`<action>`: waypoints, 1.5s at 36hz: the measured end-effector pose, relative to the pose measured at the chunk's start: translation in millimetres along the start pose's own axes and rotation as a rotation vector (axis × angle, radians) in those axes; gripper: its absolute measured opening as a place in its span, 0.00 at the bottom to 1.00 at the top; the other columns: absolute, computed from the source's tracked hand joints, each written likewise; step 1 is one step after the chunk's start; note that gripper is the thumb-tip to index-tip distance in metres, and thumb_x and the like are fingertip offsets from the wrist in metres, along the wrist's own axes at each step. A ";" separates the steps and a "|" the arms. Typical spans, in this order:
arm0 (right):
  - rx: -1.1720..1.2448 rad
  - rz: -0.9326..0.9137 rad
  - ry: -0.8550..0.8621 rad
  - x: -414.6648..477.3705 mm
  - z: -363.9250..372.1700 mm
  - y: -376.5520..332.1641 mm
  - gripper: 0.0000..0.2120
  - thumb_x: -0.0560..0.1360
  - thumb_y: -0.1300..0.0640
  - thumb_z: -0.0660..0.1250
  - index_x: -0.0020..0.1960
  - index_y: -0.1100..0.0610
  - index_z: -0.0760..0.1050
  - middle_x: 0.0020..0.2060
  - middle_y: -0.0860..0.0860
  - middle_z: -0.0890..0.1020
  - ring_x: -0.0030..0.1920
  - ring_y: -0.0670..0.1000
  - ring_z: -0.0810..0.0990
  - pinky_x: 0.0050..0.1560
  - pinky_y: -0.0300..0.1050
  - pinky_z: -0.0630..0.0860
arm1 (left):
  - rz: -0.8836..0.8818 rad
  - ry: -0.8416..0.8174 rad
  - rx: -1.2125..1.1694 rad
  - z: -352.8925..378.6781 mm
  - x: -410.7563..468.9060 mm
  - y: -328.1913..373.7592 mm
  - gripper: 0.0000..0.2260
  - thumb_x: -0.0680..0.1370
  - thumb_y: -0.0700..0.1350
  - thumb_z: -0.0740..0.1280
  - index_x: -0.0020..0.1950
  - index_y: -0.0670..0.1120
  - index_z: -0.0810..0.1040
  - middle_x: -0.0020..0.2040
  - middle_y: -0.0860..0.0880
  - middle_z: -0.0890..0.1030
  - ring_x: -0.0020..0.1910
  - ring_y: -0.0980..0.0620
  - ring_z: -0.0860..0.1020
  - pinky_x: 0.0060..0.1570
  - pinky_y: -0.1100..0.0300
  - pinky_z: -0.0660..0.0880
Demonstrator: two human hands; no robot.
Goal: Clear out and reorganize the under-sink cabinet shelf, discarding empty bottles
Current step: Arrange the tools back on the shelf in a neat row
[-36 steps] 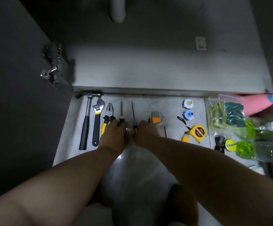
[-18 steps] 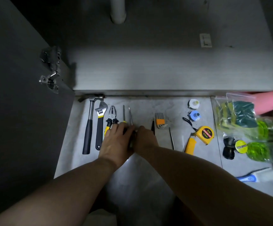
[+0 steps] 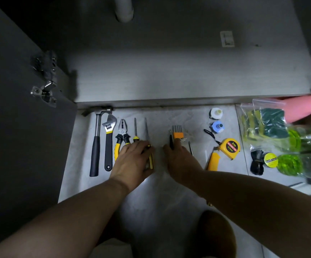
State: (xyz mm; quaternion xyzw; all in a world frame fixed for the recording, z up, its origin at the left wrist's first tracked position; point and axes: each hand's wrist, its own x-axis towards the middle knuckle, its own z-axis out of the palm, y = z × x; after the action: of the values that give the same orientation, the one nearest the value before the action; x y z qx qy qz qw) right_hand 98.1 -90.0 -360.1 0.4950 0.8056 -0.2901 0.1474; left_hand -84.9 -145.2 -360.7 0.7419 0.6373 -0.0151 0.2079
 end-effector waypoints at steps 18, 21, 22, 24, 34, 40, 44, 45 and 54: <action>0.042 0.069 -0.061 -62.2 -48.9 98.0 0.15 0.75 0.62 0.65 0.61 0.56 0.71 0.56 0.54 0.69 0.50 0.60 0.78 0.48 0.54 0.77 | 0.028 -0.038 0.006 -12.4 17.6 41.3 0.26 0.72 0.54 0.72 0.69 0.51 0.75 0.70 0.47 0.70 0.69 0.45 0.70 0.68 0.51 0.65; -0.011 0.170 -0.049 -87.2 -43.5 122.5 0.15 0.76 0.62 0.64 0.62 0.58 0.70 0.60 0.58 0.69 0.48 0.64 0.79 0.41 0.50 0.71 | 0.106 -0.053 -0.027 -8.8 20.4 67.9 0.22 0.75 0.50 0.67 0.69 0.52 0.74 0.64 0.48 0.71 0.62 0.45 0.72 0.61 0.51 0.68; -0.030 0.223 -0.045 -93.7 -39.4 127.2 0.15 0.76 0.61 0.64 0.63 0.58 0.70 0.60 0.58 0.69 0.48 0.64 0.79 0.40 0.48 0.68 | 0.137 -0.072 -0.055 -5.7 20.1 76.2 0.22 0.76 0.50 0.66 0.71 0.52 0.73 0.62 0.48 0.71 0.61 0.45 0.72 0.58 0.51 0.69; -0.039 0.328 -0.048 -103.5 -29.0 130.7 0.17 0.77 0.60 0.63 0.65 0.59 0.69 0.60 0.59 0.70 0.51 0.64 0.78 0.42 0.48 0.69 | 0.189 -0.152 -0.133 2.3 19.2 92.9 0.25 0.78 0.49 0.67 0.75 0.52 0.70 0.61 0.47 0.71 0.60 0.44 0.73 0.57 0.51 0.72; 0.016 0.391 -0.036 -102.0 -2.3 121.9 0.18 0.77 0.58 0.65 0.66 0.57 0.69 0.57 0.59 0.70 0.52 0.64 0.79 0.48 0.53 0.78 | 0.142 -0.361 -0.222 38.3 16.4 141.1 0.32 0.73 0.53 0.75 0.74 0.51 0.68 0.64 0.45 0.67 0.62 0.43 0.73 0.58 0.50 0.76; -0.024 0.420 -0.006 -93.3 3.2 114.6 0.16 0.79 0.52 0.63 0.65 0.56 0.70 0.56 0.58 0.72 0.52 0.61 0.79 0.45 0.53 0.78 | 0.124 -0.338 -0.208 43.2 12.0 142.1 0.31 0.74 0.48 0.76 0.73 0.45 0.68 0.67 0.43 0.66 0.60 0.42 0.75 0.61 0.48 0.75; -0.022 0.420 0.038 -88.7 5.4 108.8 0.16 0.79 0.52 0.62 0.63 0.59 0.70 0.55 0.58 0.74 0.52 0.61 0.79 0.42 0.50 0.74 | 0.092 -0.300 -0.259 45.2 7.7 137.3 0.28 0.76 0.45 0.74 0.73 0.45 0.68 0.68 0.44 0.65 0.60 0.44 0.77 0.62 0.52 0.76; -0.006 0.430 0.064 -87.1 5.2 105.7 0.16 0.80 0.51 0.61 0.63 0.59 0.70 0.55 0.58 0.76 0.52 0.61 0.80 0.42 0.49 0.74 | 0.078 -0.294 -0.286 45.4 6.0 134.9 0.28 0.76 0.45 0.74 0.74 0.45 0.68 0.68 0.44 0.64 0.60 0.44 0.76 0.62 0.52 0.75; 0.108 0.112 0.198 -52.5 -10.4 79.9 0.20 0.78 0.53 0.65 0.66 0.57 0.67 0.60 0.57 0.69 0.54 0.59 0.76 0.42 0.49 0.74 | -0.065 -0.141 -0.415 28.3 -4.2 94.9 0.29 0.74 0.44 0.74 0.74 0.49 0.68 0.66 0.49 0.63 0.58 0.44 0.78 0.60 0.57 0.74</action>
State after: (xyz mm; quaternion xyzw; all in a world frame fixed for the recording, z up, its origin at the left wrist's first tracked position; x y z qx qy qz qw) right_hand 193.7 -93.8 -350.0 0.5728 0.7705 -0.2739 0.0564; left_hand 11.5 -168.0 -357.9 0.6594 0.6341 0.0581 0.3996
